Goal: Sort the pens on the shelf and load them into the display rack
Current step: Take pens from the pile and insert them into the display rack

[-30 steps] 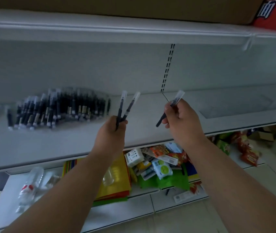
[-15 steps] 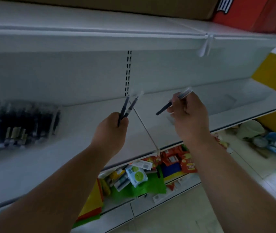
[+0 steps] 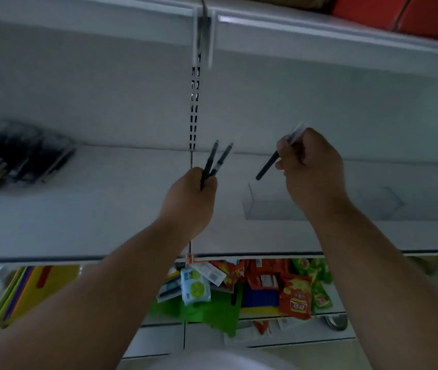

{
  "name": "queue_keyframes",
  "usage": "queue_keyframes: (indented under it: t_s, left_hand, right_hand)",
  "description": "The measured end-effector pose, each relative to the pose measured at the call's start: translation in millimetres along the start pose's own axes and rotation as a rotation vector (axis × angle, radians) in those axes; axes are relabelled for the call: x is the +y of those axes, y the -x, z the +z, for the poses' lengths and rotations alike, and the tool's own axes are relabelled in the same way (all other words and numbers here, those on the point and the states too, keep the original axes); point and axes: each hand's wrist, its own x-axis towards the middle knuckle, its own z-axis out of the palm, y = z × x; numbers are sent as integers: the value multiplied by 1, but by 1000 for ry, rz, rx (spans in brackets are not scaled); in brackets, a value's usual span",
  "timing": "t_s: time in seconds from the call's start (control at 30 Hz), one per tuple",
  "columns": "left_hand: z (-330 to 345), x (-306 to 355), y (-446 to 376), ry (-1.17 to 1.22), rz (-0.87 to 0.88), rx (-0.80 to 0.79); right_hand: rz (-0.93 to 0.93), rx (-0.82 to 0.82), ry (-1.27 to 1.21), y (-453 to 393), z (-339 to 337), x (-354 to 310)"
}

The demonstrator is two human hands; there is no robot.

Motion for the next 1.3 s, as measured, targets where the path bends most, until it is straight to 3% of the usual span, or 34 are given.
queue_keyframes:
  t_s: [0.17, 0.47, 0.9, 1.13, 1.3]
  left_hand:
    - [22, -1, 5, 162, -126, 46]
    - [26, -9, 2, 253, -140, 127]
    - [34, -10, 3, 126, -86, 159]
    - [32, -15, 4, 171, -48, 132]
    - [30, -10, 13, 373, 6, 117]
  right_hand:
    - [-89, -103, -16, -11, -5, 14]
    - [-214, -183, 18, -21, -13, 22]
    - [-235, -344, 149, -16, 9, 32]
    - [-118, -331, 116, -14, 4, 31]
    - [-135, -144, -71, -2, -15, 22]
